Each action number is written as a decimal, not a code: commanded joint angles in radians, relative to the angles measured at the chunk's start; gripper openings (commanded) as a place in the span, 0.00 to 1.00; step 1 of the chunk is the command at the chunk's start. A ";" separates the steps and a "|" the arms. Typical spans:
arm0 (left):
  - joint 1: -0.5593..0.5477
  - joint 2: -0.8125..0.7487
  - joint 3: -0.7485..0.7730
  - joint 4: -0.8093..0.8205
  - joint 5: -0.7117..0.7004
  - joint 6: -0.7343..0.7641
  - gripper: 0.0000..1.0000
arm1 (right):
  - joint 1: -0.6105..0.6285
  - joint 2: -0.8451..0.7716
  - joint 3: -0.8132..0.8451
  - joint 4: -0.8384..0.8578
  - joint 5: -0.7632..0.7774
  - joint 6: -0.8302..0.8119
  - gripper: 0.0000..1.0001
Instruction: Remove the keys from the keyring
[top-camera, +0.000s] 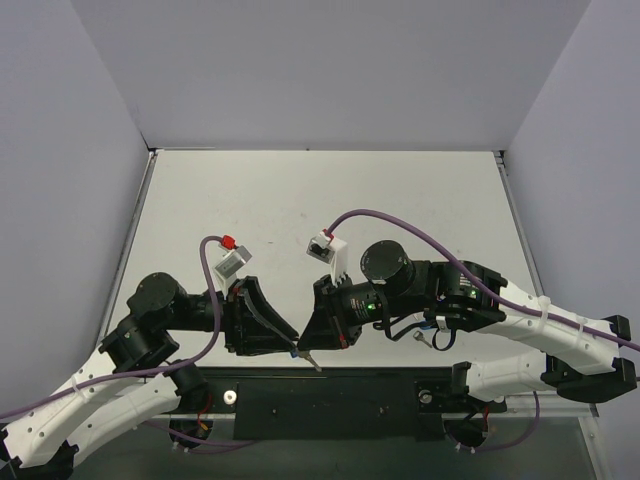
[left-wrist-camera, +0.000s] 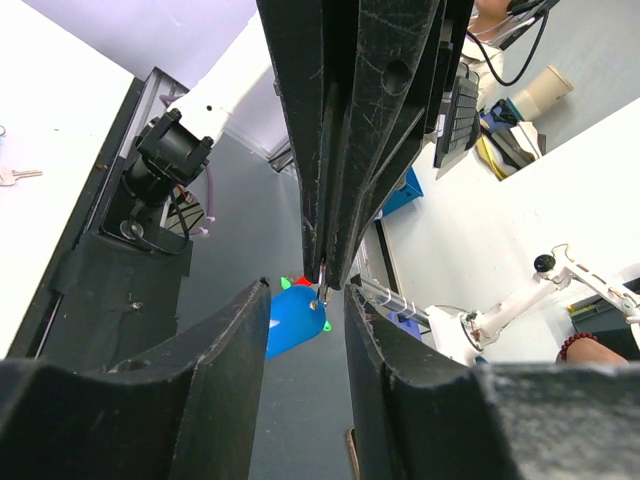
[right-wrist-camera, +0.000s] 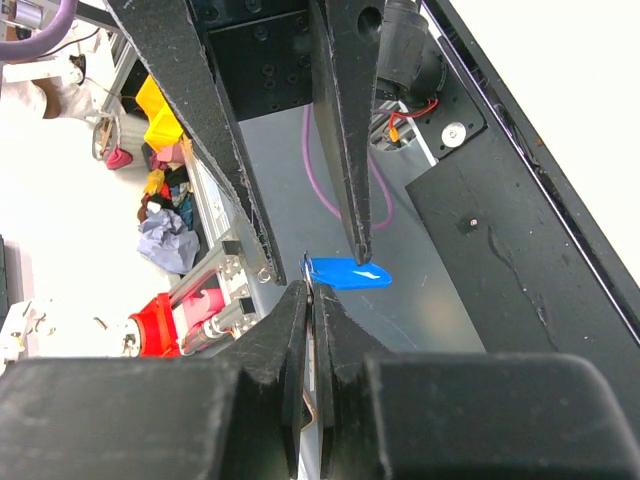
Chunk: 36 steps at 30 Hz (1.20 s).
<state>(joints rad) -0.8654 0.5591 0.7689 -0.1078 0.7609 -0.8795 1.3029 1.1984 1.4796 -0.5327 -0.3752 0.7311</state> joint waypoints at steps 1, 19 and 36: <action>-0.007 -0.005 0.006 0.054 0.012 -0.001 0.42 | 0.002 -0.007 0.019 0.042 -0.001 -0.002 0.00; -0.009 -0.036 0.026 0.033 -0.109 -0.004 0.00 | 0.002 -0.022 -0.001 0.091 0.076 0.028 0.12; -0.009 -0.083 -0.031 0.203 -0.353 -0.184 0.00 | 0.002 -0.163 -0.188 0.402 0.248 0.142 0.29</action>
<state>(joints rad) -0.8707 0.4858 0.7410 -0.0063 0.4828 -1.0138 1.3029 1.0744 1.3128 -0.2520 -0.1875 0.8505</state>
